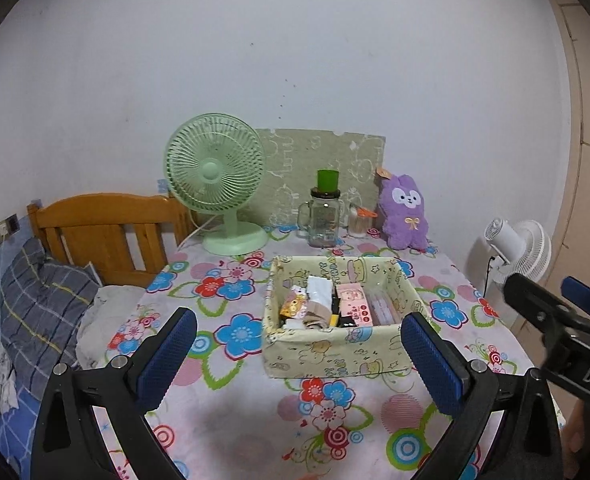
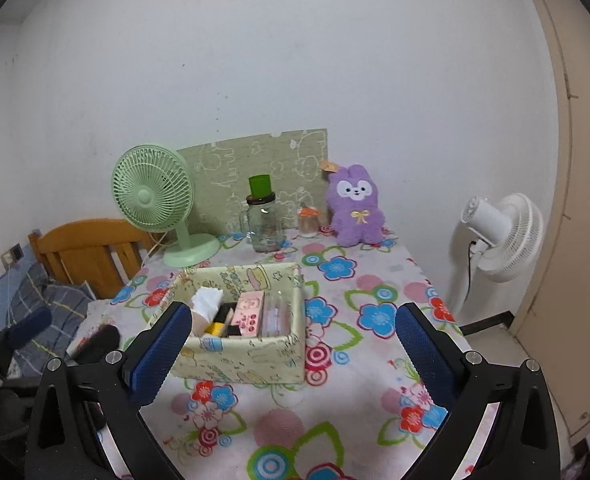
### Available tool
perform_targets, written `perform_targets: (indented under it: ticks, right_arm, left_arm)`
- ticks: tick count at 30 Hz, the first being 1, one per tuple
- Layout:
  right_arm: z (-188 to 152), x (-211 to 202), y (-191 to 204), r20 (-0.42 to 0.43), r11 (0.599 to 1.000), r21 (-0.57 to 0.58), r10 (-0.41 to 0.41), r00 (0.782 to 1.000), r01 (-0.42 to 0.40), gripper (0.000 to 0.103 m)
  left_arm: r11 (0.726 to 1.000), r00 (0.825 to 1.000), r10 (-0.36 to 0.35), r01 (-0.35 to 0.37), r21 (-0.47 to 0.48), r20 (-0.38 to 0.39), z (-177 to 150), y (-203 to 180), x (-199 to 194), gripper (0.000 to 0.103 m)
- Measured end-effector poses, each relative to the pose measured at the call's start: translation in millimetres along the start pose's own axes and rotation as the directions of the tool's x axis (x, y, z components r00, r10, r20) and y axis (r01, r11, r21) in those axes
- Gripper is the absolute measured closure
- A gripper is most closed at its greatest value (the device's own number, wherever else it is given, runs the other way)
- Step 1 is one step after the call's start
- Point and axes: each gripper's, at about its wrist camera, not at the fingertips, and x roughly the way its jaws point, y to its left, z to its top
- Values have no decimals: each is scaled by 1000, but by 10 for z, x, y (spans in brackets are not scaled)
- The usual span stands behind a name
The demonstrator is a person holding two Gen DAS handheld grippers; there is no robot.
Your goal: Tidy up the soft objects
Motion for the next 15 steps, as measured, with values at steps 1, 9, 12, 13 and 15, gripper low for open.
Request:
perform_targets:
  ticks: [1,9,12,13,15]
  right_arm:
    - [-26,-48,-13,5,1000,3,-1,1000,1,0]
    - [-92,-317,-8,43,1000,-4,-6,999,6,0]
    - [-81,-348,-4,53,1000,-6,-3,999,3,0]
    - [-79,-357,-5,55,1000,-5,-3,998,4,0]
    - [-79,-364,-13,57,1000,-2,-2,998,2,0]
  left_arm:
    - [1000,1000,7,-7,-4,4,-16,15,-26,0]
    - [1000,1000,-3,3,-22,22,-57,62,-215,0]
    - [1000,1000,1,0,-17,31,-59,48,-259,0]
    - [1000,1000,-1,1,-19,31,-61,51,-266,0]
    - [1000,999,0,1,-20,36,-60,57,-286,0]
